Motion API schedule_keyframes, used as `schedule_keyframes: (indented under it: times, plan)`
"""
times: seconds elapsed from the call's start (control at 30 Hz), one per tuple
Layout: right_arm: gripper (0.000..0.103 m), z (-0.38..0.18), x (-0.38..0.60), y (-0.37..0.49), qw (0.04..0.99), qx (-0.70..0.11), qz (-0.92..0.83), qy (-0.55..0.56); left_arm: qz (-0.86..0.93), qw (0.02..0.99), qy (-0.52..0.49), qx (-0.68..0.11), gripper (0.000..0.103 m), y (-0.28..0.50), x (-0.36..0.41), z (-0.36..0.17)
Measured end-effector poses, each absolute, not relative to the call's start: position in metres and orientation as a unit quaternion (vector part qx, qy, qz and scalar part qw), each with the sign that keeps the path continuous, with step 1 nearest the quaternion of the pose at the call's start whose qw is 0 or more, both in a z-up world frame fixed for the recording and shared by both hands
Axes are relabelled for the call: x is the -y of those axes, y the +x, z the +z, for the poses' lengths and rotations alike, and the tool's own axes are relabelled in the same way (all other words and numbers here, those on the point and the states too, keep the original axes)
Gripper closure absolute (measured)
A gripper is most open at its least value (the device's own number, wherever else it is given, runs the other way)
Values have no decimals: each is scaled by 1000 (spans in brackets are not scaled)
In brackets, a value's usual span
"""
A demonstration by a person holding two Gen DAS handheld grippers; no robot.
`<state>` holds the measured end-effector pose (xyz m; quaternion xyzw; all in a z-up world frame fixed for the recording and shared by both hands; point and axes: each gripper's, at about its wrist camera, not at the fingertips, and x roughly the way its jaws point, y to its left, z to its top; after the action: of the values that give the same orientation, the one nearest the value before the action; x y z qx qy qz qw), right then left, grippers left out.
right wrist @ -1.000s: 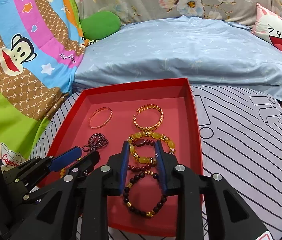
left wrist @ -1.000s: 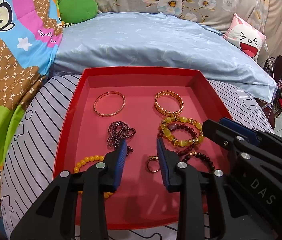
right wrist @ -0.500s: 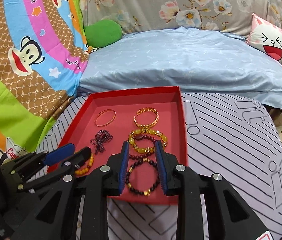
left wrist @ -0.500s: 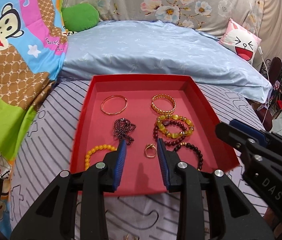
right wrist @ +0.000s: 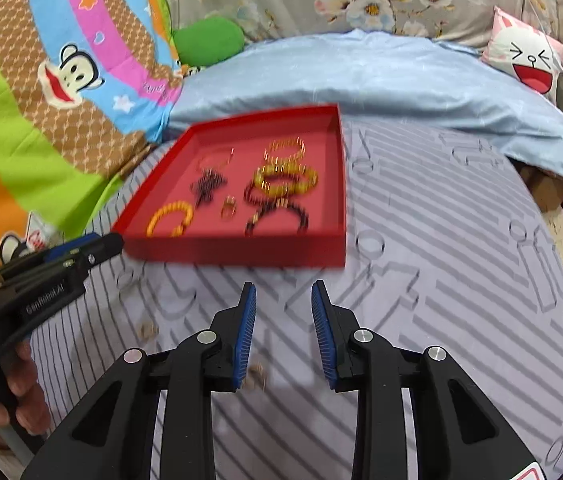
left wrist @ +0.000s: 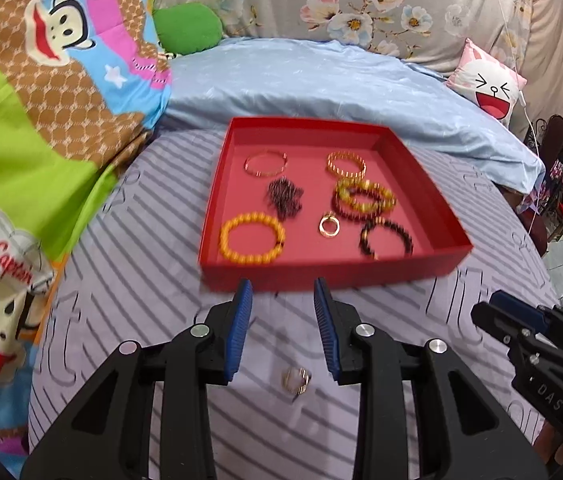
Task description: Organize jewelry
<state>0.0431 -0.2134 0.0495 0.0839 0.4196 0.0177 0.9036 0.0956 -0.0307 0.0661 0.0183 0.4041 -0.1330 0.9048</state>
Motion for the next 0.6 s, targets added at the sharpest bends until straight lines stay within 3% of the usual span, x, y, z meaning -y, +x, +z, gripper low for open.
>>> schedule_keyframes:
  times: [0.2, 0.33, 0.6]
  plan:
    - [74, 27, 199, 23, 894, -441, 25, 71, -130, 895, 25, -425, 65, 71, 22, 44]
    - [65, 18, 194, 19, 891, -448, 27, 68, -129, 890, 23, -437, 62, 59, 18, 32]
    - [65, 6, 188, 25, 885, -460, 25, 58, -124, 885, 20, -448, 59, 51, 11, 21]
